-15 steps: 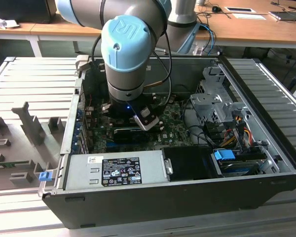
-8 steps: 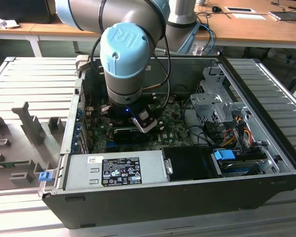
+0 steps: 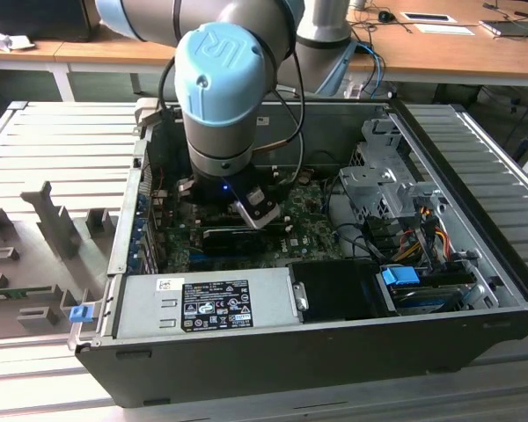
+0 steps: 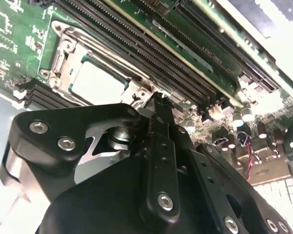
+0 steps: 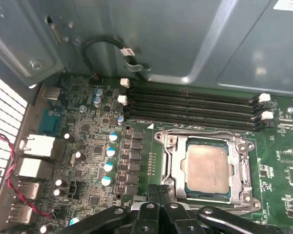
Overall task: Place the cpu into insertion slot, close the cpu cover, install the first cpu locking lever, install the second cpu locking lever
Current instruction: 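Install the second cpu locking lever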
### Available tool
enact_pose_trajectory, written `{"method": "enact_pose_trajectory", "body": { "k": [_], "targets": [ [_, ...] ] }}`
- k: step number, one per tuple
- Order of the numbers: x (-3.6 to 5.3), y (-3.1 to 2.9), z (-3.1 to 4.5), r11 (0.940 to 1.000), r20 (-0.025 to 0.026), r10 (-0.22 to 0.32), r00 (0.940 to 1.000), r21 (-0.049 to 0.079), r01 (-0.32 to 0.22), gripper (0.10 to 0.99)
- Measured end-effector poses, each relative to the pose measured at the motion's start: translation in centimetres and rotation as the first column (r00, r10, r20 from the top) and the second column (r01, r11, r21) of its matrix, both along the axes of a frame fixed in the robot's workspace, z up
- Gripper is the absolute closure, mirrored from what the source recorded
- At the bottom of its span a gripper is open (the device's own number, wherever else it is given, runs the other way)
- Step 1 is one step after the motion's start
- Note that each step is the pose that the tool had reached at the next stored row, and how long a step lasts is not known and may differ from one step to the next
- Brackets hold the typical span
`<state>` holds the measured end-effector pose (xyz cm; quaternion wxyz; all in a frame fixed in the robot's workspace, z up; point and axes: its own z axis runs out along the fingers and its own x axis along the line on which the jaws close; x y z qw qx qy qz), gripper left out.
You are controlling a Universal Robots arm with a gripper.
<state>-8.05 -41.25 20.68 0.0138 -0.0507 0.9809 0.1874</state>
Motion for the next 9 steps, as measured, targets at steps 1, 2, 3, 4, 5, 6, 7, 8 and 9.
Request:
{"method": "enact_pose_trajectory", "body": {
  "k": [1,2,3,4,5,6,7,8,9],
  "targets": [
    [0.00,0.00,0.24,1.0000,0.0000,0.000,1.0000,0.000,0.000,0.980],
    [0.00,0.00,0.35,1.0000,0.0001,0.000,1.0000,0.000,0.000,0.980],
    [0.00,0.00,0.55,1.0000,0.0000,0.000,1.0000,0.000,0.000,0.980],
    [0.00,0.00,0.61,1.0000,0.0000,0.000,1.0000,0.000,0.000,0.980],
    [0.00,0.00,0.67,1.0000,0.0000,0.000,1.0000,0.000,0.000,0.980],
    [0.00,0.00,0.74,1.0000,0.0000,0.000,1.0000,0.000,0.000,0.980],
    [0.00,0.00,0.81,1.0000,0.0000,0.000,1.0000,0.000,0.000,0.980],
    [0.00,0.00,0.90,1.0000,0.0000,0.000,1.0000,0.000,0.000,0.980],
    [0.01,0.00,0.90,1.0000,0.0001,0.000,1.0000,0.000,0.000,0.980]
  ]
}}
